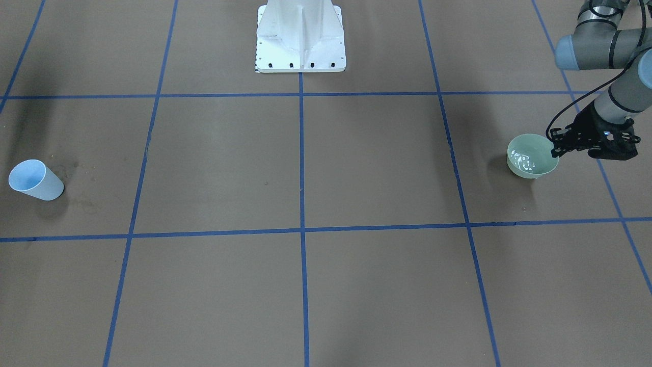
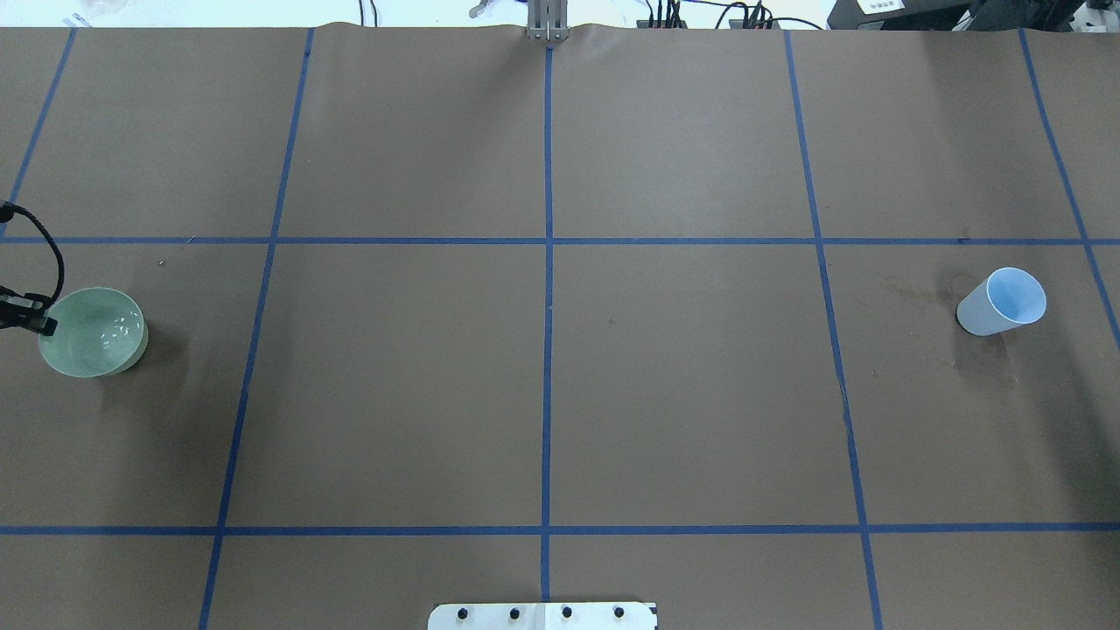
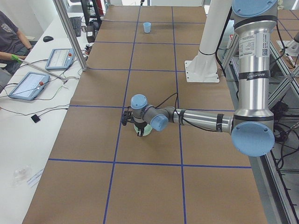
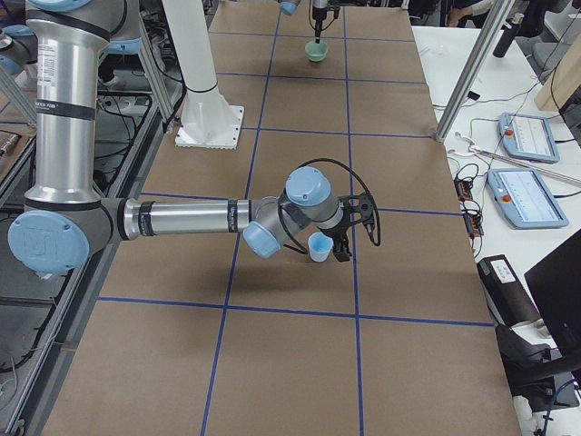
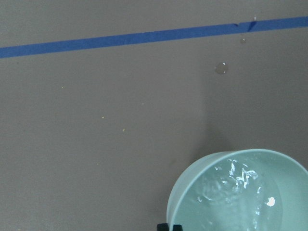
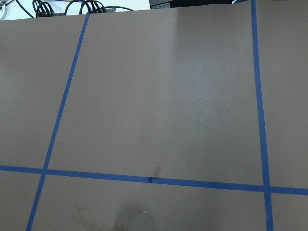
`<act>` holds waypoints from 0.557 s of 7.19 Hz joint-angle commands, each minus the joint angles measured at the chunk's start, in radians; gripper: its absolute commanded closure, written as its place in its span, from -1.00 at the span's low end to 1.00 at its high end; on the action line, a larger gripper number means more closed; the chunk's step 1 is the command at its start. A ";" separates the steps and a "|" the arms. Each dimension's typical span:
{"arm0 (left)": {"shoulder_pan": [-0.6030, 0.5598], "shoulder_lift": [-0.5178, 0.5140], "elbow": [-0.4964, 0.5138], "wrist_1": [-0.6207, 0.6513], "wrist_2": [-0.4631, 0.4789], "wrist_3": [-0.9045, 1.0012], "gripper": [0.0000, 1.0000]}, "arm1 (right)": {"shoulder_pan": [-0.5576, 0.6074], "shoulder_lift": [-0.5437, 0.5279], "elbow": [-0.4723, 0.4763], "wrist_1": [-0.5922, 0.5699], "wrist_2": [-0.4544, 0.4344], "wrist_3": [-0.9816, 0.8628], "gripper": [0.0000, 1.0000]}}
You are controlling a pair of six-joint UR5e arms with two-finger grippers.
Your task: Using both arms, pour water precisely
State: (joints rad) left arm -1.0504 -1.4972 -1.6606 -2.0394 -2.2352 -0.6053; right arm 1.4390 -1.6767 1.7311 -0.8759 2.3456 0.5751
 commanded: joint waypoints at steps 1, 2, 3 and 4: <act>-0.037 -0.015 0.025 0.010 0.000 -0.001 0.40 | 0.000 0.002 0.005 0.000 0.001 0.002 -0.99; -0.051 -0.015 0.018 -0.001 -0.001 -0.001 -0.99 | 0.000 0.000 0.008 0.000 0.001 0.008 -0.99; -0.098 -0.014 -0.004 0.004 -0.055 0.001 -1.00 | 0.000 0.000 0.007 0.000 0.003 0.008 -0.99; -0.197 -0.014 -0.048 0.007 -0.151 0.002 -1.00 | -0.012 -0.001 0.001 -0.005 0.008 -0.004 -0.99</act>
State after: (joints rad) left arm -1.1519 -1.5108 -1.6664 -2.0357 -2.2932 -0.6045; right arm 1.4357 -1.6768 1.7365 -0.8769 2.3490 0.5795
